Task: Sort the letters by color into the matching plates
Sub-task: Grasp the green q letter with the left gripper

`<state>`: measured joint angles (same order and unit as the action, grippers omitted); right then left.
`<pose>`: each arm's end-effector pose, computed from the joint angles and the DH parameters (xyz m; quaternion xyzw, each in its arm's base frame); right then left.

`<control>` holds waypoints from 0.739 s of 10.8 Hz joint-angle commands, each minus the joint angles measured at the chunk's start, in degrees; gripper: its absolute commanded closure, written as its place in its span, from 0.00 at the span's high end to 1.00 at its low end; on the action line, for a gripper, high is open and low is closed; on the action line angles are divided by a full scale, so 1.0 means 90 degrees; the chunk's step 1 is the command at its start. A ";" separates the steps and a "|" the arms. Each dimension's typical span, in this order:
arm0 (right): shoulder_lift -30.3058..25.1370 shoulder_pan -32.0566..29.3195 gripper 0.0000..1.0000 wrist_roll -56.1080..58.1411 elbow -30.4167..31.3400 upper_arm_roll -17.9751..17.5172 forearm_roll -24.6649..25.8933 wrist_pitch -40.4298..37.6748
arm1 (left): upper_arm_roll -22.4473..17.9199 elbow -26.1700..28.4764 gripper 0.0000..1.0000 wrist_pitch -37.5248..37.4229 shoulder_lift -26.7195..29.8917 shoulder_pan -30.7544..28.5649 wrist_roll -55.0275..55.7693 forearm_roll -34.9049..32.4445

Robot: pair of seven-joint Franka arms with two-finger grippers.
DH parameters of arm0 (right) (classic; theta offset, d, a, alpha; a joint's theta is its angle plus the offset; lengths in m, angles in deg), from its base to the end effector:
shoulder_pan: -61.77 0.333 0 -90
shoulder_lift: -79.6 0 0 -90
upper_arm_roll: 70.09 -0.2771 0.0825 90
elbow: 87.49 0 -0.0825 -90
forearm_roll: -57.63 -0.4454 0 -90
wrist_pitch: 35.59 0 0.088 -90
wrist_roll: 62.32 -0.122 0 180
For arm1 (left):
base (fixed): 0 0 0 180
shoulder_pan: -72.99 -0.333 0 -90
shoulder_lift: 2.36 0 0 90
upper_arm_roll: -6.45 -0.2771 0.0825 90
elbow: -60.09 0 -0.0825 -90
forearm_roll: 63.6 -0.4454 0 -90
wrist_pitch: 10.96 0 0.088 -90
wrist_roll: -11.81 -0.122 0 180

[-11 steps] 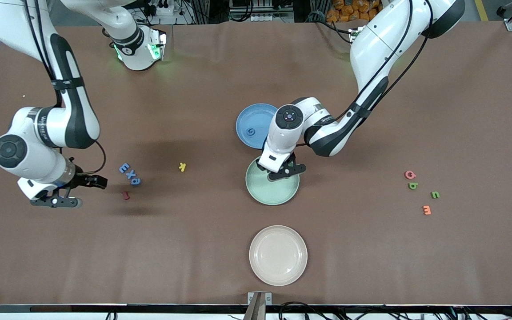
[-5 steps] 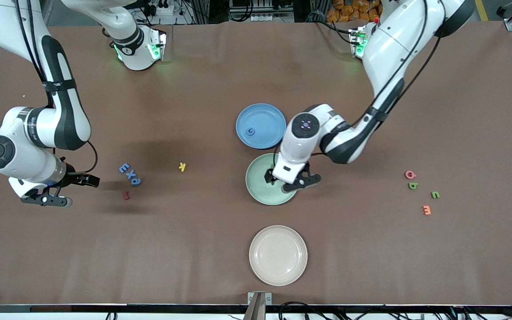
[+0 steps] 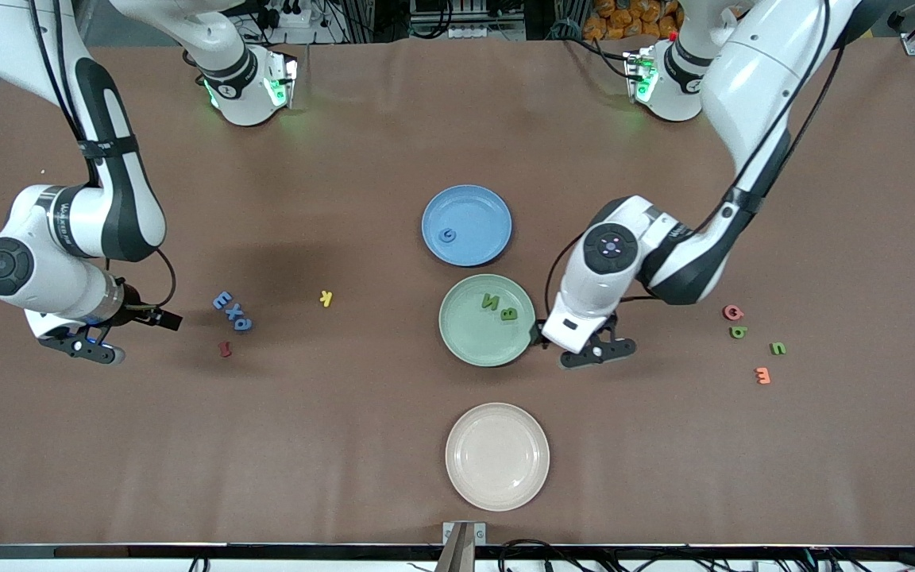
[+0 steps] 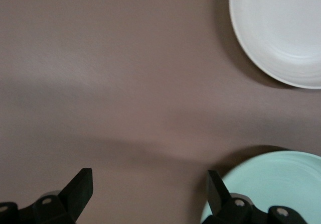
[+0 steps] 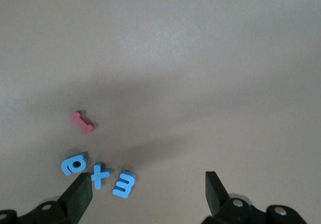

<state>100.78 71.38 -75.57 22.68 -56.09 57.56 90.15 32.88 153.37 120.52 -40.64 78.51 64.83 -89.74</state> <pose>0.6410 -0.0500 0.2062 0.9871 -0.1475 -0.0400 0.0468 0.6333 -0.3507 0.1859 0.9945 0.0871 0.0576 0.0014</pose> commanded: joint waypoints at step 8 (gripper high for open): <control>-0.0274 0.0006 1.00 -0.5872 0.0269 -0.0149 -0.0129 0.0422 | 0.0140 0.1354 1.00 0.0263 0.0806 -0.2439 -0.2171 -0.0064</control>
<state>99.53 71.64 -112.83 23.53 -57.03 57.31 91.20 33.26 162.24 120.57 -34.80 59.27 45.25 -89.84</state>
